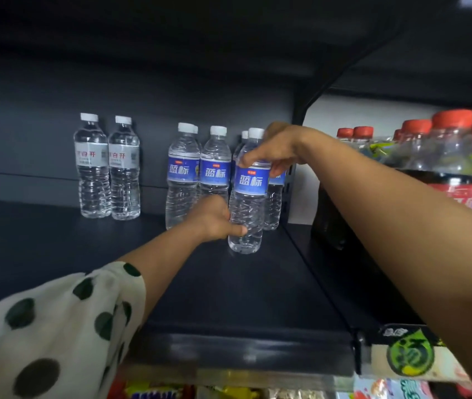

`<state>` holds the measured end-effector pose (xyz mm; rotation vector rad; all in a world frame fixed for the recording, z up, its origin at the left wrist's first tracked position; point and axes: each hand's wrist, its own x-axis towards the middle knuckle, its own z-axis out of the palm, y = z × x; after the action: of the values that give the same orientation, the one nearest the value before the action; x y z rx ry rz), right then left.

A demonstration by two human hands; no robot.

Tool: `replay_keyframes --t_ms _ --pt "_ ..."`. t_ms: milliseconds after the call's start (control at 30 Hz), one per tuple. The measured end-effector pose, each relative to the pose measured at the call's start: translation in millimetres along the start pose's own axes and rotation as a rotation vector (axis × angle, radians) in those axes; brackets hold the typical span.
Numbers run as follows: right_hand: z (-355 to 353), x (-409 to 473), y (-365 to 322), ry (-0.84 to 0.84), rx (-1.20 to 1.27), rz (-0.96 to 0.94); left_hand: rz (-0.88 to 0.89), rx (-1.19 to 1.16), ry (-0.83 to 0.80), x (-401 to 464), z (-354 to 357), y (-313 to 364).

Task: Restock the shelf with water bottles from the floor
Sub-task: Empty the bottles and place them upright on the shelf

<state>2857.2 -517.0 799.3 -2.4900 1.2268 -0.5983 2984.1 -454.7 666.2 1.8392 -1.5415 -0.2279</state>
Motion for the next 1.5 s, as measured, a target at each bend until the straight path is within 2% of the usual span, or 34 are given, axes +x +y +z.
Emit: replay_keyframes --t_ms 233,600,967,1033,1133,1300,1500 --pt "7.7 17.8 -0.6 0.061 0.053 0.008 -0.054 0.101 0.128 9.7 2.9 7.8" --pt "14.5 39.0 4.1 0.086 0.075 0.014 -0.064 0.192 0.193 18.1 6.4 5.7" --pt "10.2 21.8 0.3 0.069 0.115 0.058 -0.028 0.106 0.143 7.5 -13.2 10.2" --pt "9.8 5.8 -6.0 0.125 0.071 0.062 -0.012 0.083 0.165 -2.9 -27.0 13.8" --pt "12.8 -27.3 -22.6 0.224 -0.134 0.060 0.036 0.104 0.183 -28.9 -51.6 16.1" --pt "52.1 -120.2 -75.2 0.265 -0.410 0.029 0.176 0.173 0.186 -98.6 -91.3 -2.0" --pt "134.1 -250.3 -135.2 0.250 -0.359 -0.021 0.330 0.210 -0.016 -223.7 -121.0 -54.4"
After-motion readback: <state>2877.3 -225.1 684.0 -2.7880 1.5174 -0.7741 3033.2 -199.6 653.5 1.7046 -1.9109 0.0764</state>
